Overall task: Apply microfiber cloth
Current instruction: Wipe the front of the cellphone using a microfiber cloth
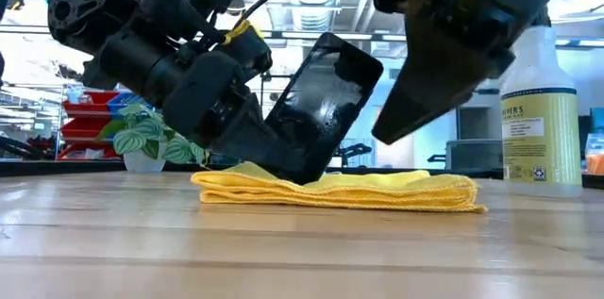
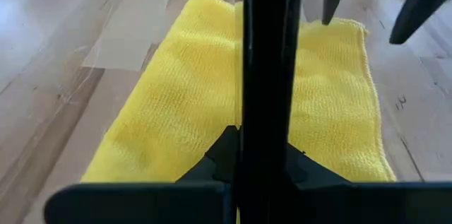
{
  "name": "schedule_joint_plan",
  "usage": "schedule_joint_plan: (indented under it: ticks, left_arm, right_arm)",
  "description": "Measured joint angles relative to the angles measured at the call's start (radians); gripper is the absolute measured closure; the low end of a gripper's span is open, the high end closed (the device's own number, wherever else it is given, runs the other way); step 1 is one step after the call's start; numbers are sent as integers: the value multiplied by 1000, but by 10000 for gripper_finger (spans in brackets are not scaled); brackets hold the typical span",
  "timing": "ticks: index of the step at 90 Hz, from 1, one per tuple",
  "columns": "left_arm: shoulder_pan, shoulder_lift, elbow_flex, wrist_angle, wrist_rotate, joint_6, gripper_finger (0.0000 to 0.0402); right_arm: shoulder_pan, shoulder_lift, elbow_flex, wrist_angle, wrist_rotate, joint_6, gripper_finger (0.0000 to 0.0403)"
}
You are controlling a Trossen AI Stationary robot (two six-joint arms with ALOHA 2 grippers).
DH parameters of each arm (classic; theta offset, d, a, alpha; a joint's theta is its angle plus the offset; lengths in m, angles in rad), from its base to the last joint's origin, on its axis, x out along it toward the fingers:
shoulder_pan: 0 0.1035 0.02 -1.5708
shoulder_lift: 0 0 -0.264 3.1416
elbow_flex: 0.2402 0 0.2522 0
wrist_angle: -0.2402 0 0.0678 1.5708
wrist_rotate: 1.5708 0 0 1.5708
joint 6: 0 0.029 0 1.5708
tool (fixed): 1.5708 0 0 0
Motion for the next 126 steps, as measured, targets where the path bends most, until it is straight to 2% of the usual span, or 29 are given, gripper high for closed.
schedule_joint_plan:
  ticks: [6,20,31,43,58,67,73,81,88,96,126]
  left_arm:
    - [0,1,0,16,-3,-1,390]
    - [-13,2,-1,66,-9,12,390]
    - [-21,2,-1,98,-7,27,390]
    - [-23,2,-1,110,-7,34,390]
    - [-23,2,-1,114,-7,36,390]
    - [-26,2,-1,118,-6,39,390]
    - [-26,2,-1,116,-6,39,390]
    - [-26,2,-1,118,-5,39,390]
    - [-26,2,-1,118,-5,39,390]
    - [-26,2,-1,119,-5,39,390]
    - [-26,1,0,118,-6,34,390]
  right_arm:
    - [-2,4,0,1,32,14,235]
    - [-1,-10,0,-43,187,109,235]
    - [22,-26,-7,-27,304,125,230]
    - [55,-36,-65,-4,366,139,218]
    - [79,-144,-171,56,454,155,201]
    - [76,-238,-258,156,477,98,192]
    - [65,-300,-329,277,465,9,189]
    - [44,-370,-439,529,399,-156,189]
    - [10,-403,-524,741,294,-276,190]
    - [-36,-415,-589,903,173,-346,193]
    - [-150,-415,-610,1007,-48,-427,222]
